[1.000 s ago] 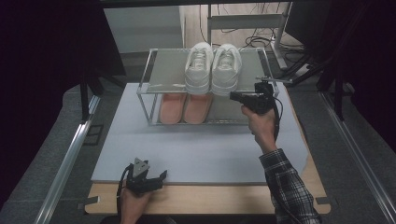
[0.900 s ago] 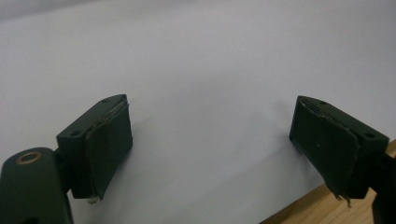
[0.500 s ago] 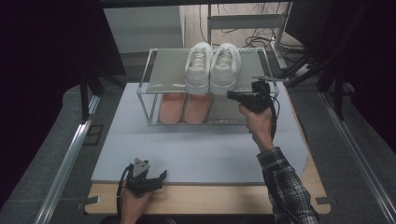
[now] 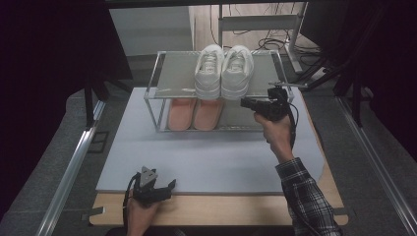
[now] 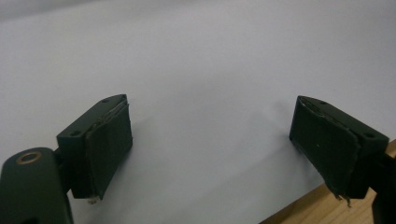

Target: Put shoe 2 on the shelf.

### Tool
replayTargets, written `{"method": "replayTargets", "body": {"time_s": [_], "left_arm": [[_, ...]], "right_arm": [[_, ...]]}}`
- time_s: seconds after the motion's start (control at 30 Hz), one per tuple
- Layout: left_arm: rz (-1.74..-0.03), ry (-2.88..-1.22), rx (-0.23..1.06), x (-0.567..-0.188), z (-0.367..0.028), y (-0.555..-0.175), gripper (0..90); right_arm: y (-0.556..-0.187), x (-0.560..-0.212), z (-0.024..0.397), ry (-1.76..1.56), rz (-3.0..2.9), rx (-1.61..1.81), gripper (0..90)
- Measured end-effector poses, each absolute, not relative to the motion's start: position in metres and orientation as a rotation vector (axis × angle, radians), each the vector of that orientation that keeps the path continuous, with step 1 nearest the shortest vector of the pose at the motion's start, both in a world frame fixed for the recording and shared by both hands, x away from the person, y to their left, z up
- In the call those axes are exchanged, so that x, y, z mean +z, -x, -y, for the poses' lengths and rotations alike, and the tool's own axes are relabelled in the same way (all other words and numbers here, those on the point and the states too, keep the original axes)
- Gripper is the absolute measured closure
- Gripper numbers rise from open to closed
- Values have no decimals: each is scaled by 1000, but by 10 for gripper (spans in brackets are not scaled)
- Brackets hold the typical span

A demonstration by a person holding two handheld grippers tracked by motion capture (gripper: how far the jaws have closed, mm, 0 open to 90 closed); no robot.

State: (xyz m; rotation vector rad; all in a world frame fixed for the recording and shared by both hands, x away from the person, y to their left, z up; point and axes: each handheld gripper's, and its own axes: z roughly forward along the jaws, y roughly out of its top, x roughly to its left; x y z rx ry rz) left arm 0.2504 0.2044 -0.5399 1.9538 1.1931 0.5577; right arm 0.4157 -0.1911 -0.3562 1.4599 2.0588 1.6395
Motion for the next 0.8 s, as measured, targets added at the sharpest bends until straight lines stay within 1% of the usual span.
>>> {"method": "replayTargets", "body": {"time_s": [0.13, 0.3, 0.4, 0.8], "left_arm": [[-1193, -1954, 558, -540, -204, -250, 128], [-1193, -1954, 558, -540, -204, -250, 128], [-1193, -1954, 559, -540, -204, -250, 128], [-1192, -1952, 560, -540, -204, -251, 128]], "right_arm": [[-412, -355, 193, -1445, -2066, 1629, 713], [-408, -354, 192, -1403, -2097, 1610, 600], [-405, -353, 191, -1362, -2122, 1589, 554], [-390, -350, 189, -1236, -2172, 1485, 443]]}}
